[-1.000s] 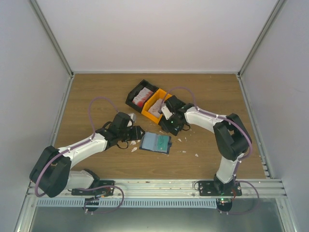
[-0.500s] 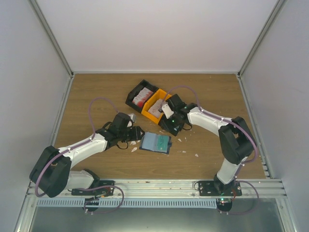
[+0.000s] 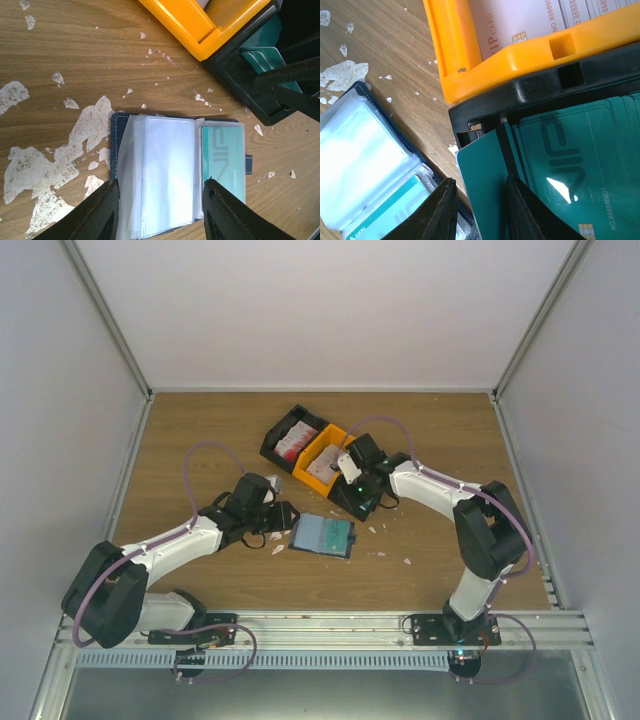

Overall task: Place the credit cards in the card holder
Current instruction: Pick up the credit card from the storage box.

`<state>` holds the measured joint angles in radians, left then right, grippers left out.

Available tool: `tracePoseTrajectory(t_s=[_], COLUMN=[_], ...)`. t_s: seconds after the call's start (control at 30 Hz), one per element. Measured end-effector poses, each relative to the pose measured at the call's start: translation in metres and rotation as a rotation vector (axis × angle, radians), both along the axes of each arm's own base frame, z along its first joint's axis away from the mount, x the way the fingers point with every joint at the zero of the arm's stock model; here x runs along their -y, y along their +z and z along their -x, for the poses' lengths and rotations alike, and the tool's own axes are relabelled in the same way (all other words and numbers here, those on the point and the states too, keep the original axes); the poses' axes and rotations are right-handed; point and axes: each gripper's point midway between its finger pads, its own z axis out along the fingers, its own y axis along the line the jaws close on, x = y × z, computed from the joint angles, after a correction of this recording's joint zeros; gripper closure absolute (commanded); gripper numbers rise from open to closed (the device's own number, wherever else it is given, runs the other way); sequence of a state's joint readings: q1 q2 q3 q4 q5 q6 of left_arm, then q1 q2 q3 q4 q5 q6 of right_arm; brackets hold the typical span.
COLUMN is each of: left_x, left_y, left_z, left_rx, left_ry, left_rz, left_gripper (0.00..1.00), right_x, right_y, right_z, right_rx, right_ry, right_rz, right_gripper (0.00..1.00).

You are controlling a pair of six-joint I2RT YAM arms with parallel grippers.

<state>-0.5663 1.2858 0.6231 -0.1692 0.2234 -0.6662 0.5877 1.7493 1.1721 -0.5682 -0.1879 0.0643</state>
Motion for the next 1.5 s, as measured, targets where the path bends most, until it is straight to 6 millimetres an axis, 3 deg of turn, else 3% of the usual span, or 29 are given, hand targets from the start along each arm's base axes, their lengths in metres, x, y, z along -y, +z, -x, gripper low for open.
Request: tracePoseTrajectory(t_s=[0.2,0.6,0.97,1.07,1.27,1.5], left_x=[0.000,0.000,0.000,0.000,0.000,0.009], left_y=[-0.001,-0.002,-0.002,-0.002,0.000,0.026], left_z=[0.000,0.000,0.000,0.000,0.000,0.002], left_rx=[-0.002,-0.005,-0.005,-0.005,0.001,0.067], left_ry=[-0.001,0.000,0.000,0.001,0.000,-0.038], left_rz=[-0.001,-0.003,-0.003,-0.003,0.002,0.087], left_gripper=[0.53,0.53,0.53,0.52,0.48,0.30], right_x=[0.001,0.003,0.006,0.010,0.020,0.020], right_y=[-0.002,0.007,0.022,0.032,0.064,0.104], right_z=[0.001,0.003,0.002,0.000,-0.008,-0.007], right_rx=[-0.004,0.001,0.038,0.069,0.178,0.284], right_ry=[-0.005,-0.036,-0.053,-0.076,-0.136,-0.150], right_rz=[0.002,-0.013,-0.031,-0.030,-0.041,-0.134], right_gripper=[0.78,0.79,0.94,0.99,1.00,1.00])
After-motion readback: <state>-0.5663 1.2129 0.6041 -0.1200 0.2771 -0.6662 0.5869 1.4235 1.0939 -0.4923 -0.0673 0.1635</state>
